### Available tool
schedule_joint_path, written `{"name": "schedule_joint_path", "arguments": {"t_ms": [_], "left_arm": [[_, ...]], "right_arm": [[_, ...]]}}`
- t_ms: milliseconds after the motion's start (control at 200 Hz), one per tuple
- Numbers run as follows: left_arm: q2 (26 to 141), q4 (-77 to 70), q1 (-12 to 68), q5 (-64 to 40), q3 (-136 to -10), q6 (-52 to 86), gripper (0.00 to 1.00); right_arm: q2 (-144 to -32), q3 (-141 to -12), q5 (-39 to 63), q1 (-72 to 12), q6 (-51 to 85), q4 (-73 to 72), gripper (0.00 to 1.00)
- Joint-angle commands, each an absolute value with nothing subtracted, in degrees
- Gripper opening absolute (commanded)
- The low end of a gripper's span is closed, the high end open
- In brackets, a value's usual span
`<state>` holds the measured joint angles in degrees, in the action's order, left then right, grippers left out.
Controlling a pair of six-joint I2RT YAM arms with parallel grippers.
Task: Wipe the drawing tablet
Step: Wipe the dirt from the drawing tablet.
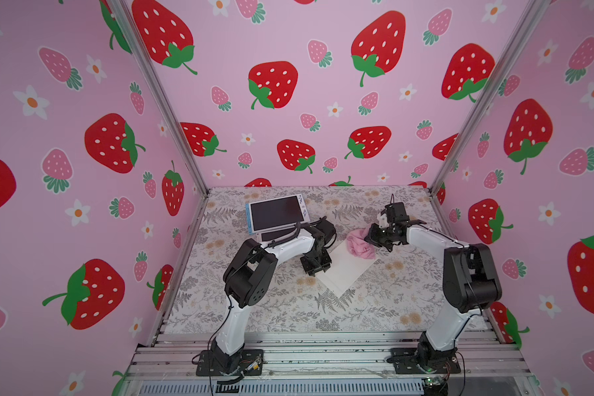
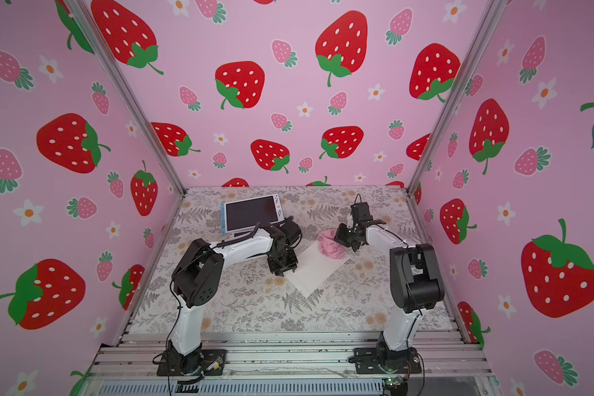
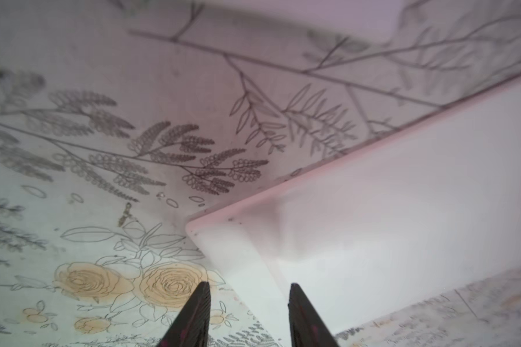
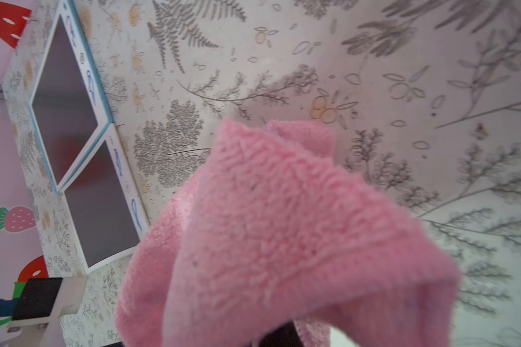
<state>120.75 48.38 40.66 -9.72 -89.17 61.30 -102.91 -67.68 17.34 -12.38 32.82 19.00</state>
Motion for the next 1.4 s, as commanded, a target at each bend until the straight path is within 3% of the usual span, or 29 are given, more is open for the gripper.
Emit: {"name": "schedule_joint_path", "arguments": {"t_ms": [0, 155, 415, 750, 1101, 1391], "left_arm": [[123.2, 52.8, 41.2, -9.6, -93.4, 65.0, 0.43], [125.9, 55.7, 41.3, -8.2, -94.7, 65.2, 0.41], [128.2, 55.9, 40.4, -5.9, -93.2, 64.4, 0.35], [127.4, 54.7, 38.9, -5.4, -89.0, 63.9, 0.24], [128.6, 54.2, 38.5, -6.2, -89.6, 63.1, 0.22], [129.1, 54.7, 38.5, -6.2, -90.6, 62.6, 0.21]], "right_arm": [[-103.6, -67.3, 15.1, -12.8, 29.8, 20.9, 0.0], [-104.6, -66.3, 14.4, -14.9, 27.2, 21.5, 0.0], [-108.2, -66.2, 20.0, -28.9, 29.0, 19.3, 0.0], [-115.2, -76.9, 14.7, -14.5, 30.1, 25.6, 0.0], [-108.9, -67.7, 16.7, -26.9, 30.6, 24.9, 0.0], [-103.1, -63.3, 10.3, -10.0, 29.5, 29.8, 0.0]]}}
